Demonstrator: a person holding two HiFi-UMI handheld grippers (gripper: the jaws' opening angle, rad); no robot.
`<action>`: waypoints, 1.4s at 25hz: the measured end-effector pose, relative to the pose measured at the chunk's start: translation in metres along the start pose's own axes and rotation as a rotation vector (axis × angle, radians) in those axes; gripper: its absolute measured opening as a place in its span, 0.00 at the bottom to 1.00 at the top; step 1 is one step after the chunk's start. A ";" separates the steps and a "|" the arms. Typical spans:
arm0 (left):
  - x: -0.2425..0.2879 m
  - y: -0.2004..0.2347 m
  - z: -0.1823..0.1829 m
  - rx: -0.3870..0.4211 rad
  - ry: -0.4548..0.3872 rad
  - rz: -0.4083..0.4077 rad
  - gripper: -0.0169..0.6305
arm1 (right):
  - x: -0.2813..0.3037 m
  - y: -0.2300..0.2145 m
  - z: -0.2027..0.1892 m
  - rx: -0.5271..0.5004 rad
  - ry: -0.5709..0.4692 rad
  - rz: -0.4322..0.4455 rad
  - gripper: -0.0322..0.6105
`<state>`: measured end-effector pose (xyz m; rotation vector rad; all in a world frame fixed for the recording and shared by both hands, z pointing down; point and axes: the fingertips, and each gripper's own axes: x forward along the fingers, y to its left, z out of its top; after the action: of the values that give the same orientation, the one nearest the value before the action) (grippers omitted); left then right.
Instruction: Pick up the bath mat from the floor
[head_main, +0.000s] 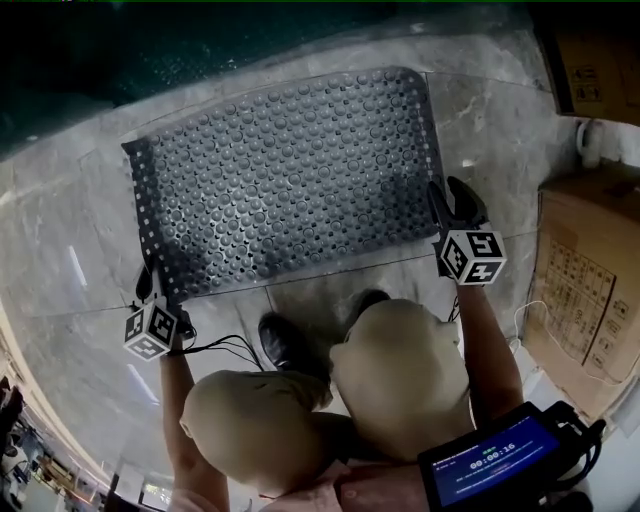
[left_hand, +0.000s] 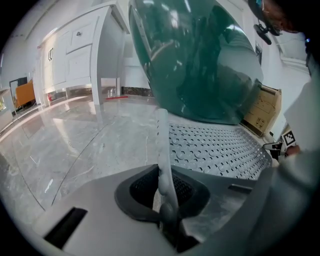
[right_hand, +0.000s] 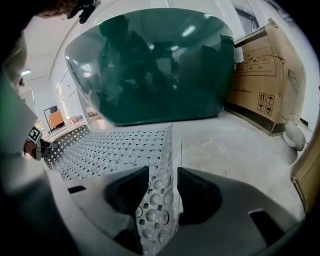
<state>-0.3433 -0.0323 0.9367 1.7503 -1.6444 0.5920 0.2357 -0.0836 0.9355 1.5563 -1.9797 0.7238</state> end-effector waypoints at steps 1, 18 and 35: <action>0.000 0.000 0.000 -0.003 -0.001 -0.002 0.09 | 0.003 -0.001 -0.004 0.003 0.012 0.000 0.31; -0.006 0.002 0.000 0.037 0.012 0.022 0.09 | 0.018 0.005 -0.030 0.098 0.079 0.045 0.17; 0.003 0.008 -0.006 -0.004 0.016 0.020 0.09 | 0.015 0.009 -0.023 0.125 0.060 -0.041 0.10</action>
<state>-0.3498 -0.0303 0.9445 1.7238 -1.6525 0.6101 0.2258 -0.0769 0.9615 1.6219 -1.8853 0.8822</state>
